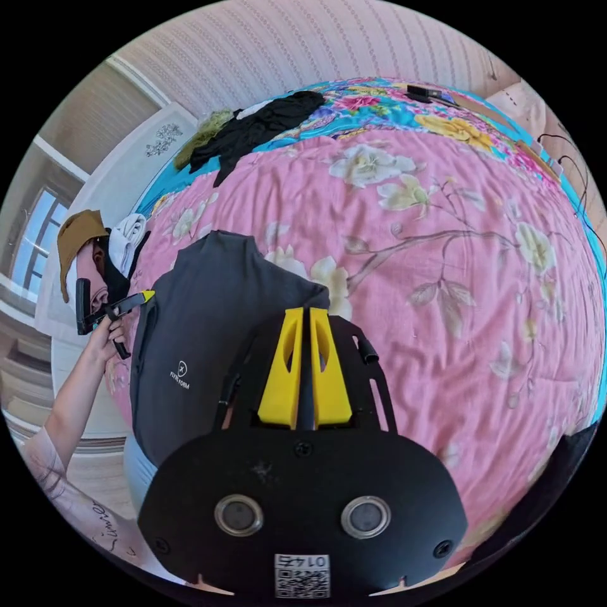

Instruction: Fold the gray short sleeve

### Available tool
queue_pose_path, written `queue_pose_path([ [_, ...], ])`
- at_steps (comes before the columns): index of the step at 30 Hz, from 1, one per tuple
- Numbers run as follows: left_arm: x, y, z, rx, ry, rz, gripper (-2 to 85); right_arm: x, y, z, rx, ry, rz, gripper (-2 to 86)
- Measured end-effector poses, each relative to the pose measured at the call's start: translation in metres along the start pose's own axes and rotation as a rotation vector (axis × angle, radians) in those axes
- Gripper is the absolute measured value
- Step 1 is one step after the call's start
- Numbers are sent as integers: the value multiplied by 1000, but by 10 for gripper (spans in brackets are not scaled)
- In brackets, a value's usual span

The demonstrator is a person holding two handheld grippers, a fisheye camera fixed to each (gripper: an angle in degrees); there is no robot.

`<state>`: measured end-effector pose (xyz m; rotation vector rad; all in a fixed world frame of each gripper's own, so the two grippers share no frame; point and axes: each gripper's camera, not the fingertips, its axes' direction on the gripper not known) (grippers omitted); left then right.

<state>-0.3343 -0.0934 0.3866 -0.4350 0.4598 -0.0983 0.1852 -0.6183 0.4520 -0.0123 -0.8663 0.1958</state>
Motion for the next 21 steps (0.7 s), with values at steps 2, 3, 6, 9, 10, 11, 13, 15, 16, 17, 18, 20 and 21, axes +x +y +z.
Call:
queue_pose_path([
  [2,-3,-4,3,-57,104,-16,40,0,2,-1,-37,-72,-41,8],
  [3,-2,-5,1,-59,104,-13,37,-1,3,-4,-36,-69,-55,6],
  [6,13,-14,-21,30,48,53,24,-15,6,-36,39,88,-124,-1],
  [9,33,-28,-41,101,-13,94,13,-22,5,-79,150,195,-137,-3],
  [10,41,-34,-46,121,-46,101,10,-20,1,-93,158,181,-133,-3],
  [11,47,-39,-51,148,-73,93,9,-18,-3,-106,168,181,-124,-3],
  [13,52,-46,-62,211,-73,72,7,-16,-5,-124,191,198,-114,-3],
  [15,54,-50,-73,278,-53,35,8,-14,-4,-143,226,207,-93,-3],
  [16,55,-51,-78,297,-24,19,8,-10,-2,-154,247,188,-76,-3],
  [17,57,-50,-81,294,-4,24,9,-7,4,-164,263,148,-69,-3],
  [18,58,-49,-82,289,-3,34,10,-6,7,-168,264,126,-69,-3],
  [20,64,-31,-84,262,-32,106,14,-4,28,-177,249,86,-84,-3],
  [21,65,-24,-84,250,-36,125,16,-4,35,-178,243,77,-94,-3],
])
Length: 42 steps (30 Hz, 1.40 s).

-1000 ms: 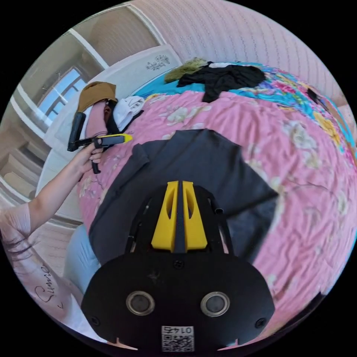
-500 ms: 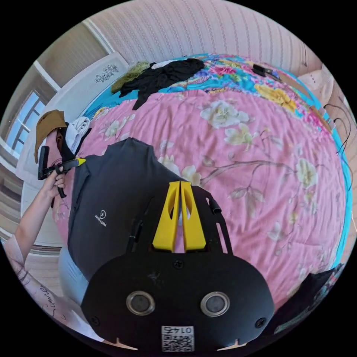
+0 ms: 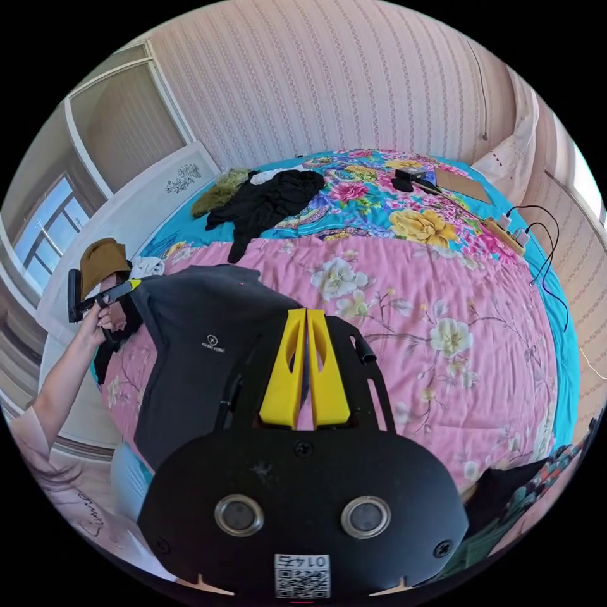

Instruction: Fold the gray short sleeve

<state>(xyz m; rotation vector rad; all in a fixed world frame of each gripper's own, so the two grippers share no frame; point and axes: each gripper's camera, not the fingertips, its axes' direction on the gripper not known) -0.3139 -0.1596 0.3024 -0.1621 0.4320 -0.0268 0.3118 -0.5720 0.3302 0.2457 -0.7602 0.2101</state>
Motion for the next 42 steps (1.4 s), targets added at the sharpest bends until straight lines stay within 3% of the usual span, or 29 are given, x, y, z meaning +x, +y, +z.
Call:
queue_pose_path([
  [7,14,131,-57,-63,68,176,28,-10,125,-60,-32,-147,-77,-3],
  [13,1,263,-42,-285,15,100,38,-8,246,-57,-250,-166,-5,-2],
  [16,-4,298,-27,-291,-11,62,49,-1,277,-44,-303,-154,50,-2],
  [21,-4,304,-47,-272,-64,38,60,12,289,-69,-282,-114,111,1],
  [24,18,294,-62,-238,-136,165,51,0,278,-90,-203,-67,53,10],
  [29,58,279,-1,-209,33,199,76,-53,241,-47,-185,-242,-88,55],
  [35,71,284,83,-354,18,182,67,-75,237,16,-342,-205,-126,24],
  [37,68,290,80,-321,-27,186,12,-71,242,9,-303,-253,-137,10],
  [42,62,313,34,-188,163,230,-7,-54,261,-41,-179,-405,-200,0],
])
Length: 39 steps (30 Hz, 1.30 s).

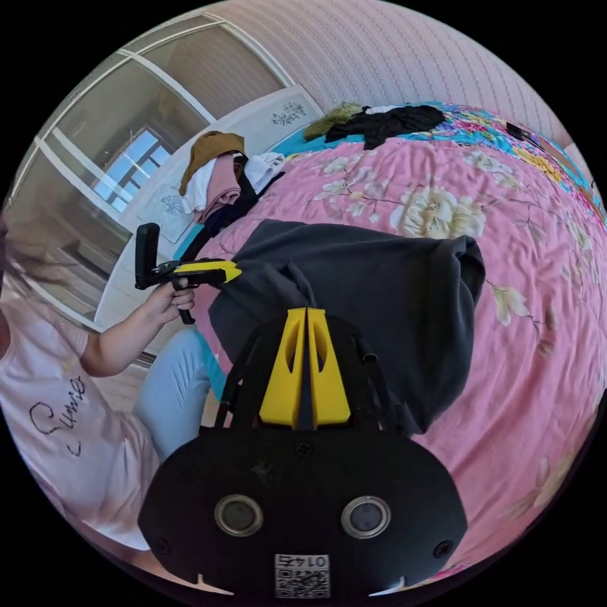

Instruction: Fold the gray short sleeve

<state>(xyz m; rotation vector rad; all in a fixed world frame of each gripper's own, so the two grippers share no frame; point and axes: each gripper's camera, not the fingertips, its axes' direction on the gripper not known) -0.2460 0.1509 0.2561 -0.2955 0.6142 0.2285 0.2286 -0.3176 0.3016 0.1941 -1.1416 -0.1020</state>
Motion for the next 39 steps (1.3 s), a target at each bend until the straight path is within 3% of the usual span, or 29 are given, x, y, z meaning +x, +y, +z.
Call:
queue_pose_path([
  [4,18,44,-13,-4,142,125,-5,-7,34,-18,-61,-101,-86,-1],
  [8,16,86,-3,-176,90,57,31,-4,61,-11,-212,-46,-92,4],
  [11,10,95,-18,-201,49,51,48,9,56,-21,-192,17,-48,13],
  [17,-30,34,-35,35,-175,19,52,56,-18,-36,-8,258,85,57],
  [20,-48,-8,-15,153,-251,0,63,100,-55,-27,58,218,256,79],
  [24,-80,-44,47,-2,-369,-88,76,141,-77,3,-26,238,386,65],
  [28,-113,-49,95,-143,-284,-203,59,155,-75,12,-59,225,334,17],
  [34,-129,-45,106,-71,-357,-239,40,181,-72,8,-33,318,352,8],
  [39,-135,-34,107,-52,-327,-241,70,201,-62,20,-24,257,407,21],
])
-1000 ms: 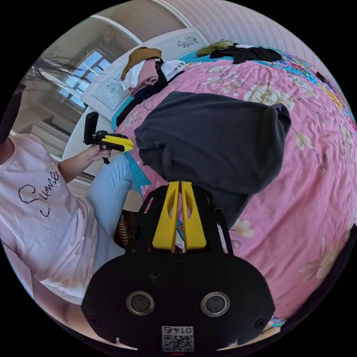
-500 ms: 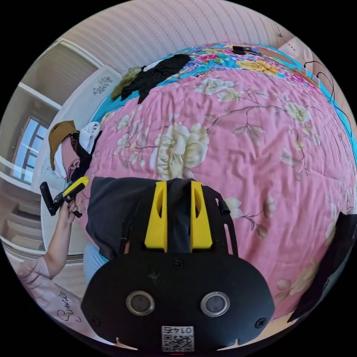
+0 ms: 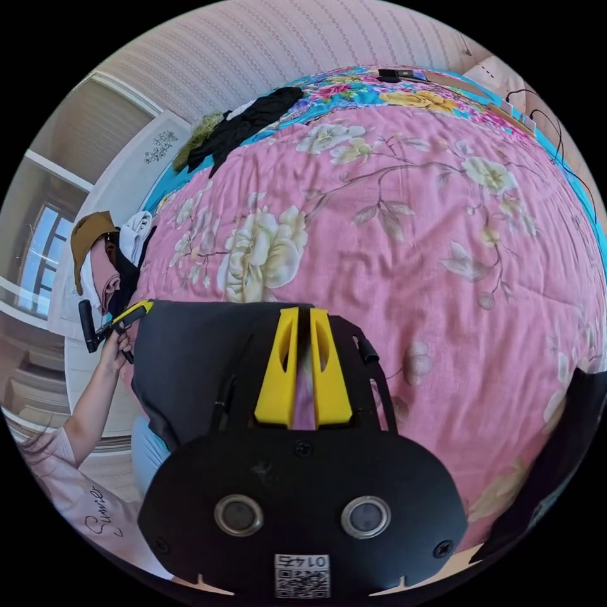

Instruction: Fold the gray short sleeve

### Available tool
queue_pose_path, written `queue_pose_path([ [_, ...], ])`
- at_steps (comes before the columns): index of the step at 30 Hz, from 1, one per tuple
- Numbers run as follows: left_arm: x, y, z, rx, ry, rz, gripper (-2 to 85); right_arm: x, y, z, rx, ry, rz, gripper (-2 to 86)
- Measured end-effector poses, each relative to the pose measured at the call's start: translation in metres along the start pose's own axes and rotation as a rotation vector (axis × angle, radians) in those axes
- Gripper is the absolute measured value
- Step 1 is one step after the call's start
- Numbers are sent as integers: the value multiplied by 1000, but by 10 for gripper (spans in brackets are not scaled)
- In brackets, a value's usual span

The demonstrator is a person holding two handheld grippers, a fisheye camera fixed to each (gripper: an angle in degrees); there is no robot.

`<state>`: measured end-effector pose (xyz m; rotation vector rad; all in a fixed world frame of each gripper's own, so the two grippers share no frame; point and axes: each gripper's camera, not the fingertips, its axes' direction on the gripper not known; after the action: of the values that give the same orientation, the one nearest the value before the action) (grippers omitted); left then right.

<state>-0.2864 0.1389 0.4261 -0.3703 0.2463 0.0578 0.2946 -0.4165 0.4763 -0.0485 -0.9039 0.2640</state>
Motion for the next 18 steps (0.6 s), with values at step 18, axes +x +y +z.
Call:
queue_pose_path([
  [18,121,196,-18,-100,116,386,31,-127,191,52,-192,-192,-443,0],
])
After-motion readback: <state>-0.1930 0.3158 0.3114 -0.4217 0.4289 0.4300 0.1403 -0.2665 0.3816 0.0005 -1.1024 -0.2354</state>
